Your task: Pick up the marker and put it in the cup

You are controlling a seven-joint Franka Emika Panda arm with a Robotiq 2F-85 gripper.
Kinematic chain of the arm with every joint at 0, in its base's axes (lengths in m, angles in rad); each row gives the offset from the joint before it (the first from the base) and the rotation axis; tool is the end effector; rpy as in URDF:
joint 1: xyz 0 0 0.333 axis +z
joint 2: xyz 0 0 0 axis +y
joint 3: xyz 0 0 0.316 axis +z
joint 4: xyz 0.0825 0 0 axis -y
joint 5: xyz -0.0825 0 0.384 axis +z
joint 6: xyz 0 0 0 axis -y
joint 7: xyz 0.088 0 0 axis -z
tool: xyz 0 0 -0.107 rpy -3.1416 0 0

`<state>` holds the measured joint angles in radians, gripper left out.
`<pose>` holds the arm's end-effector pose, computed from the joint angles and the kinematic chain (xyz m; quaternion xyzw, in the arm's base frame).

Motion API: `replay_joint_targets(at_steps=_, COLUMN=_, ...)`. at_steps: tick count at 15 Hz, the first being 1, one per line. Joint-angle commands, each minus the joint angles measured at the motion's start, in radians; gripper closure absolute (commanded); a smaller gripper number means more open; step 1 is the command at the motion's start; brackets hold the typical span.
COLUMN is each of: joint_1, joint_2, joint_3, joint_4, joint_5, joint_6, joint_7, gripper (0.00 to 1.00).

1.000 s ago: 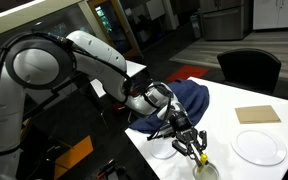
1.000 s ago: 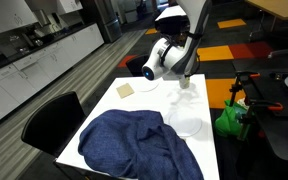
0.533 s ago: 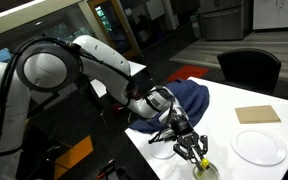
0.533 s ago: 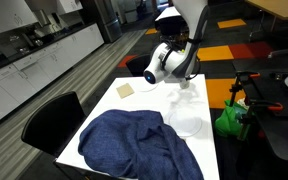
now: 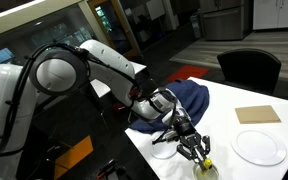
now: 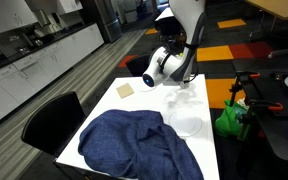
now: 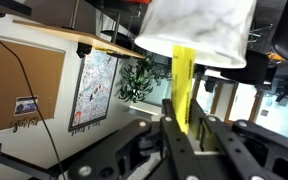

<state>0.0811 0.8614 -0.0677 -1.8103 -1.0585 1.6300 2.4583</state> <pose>0.5429 -0.0822 0.0702 0.5084 -0.5970 0.2802 0.5537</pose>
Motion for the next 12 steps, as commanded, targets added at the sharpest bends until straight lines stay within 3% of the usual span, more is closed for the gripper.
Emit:
replay_joint_targets(at_steps=1, joint_1=-0.010, joint_2=0.033, joint_3=0.005, joint_4=0.036, joint_5=-0.008, joint_6=0.018, joint_7=-0.001, gripper=0.56)
replay_joint_targets(at_steps=3, joint_1=-0.010, joint_2=0.044, joint_3=0.005, joint_4=0.045, joint_5=-0.004, joint_6=0.017, joint_7=-0.005, gripper=0.48)
replay_joint_targets(at_steps=9, joint_1=-0.008, joint_2=0.062, joint_3=0.002, joint_4=0.064, joint_5=-0.001, joint_6=0.010, joint_7=-0.010, gripper=0.02)
replay_joint_targets(at_steps=12, joint_1=-0.003, joint_2=0.045, joint_3=0.002, joint_4=0.056, joint_5=-0.001, joint_6=0.004, joint_7=-0.006, gripper=0.00)
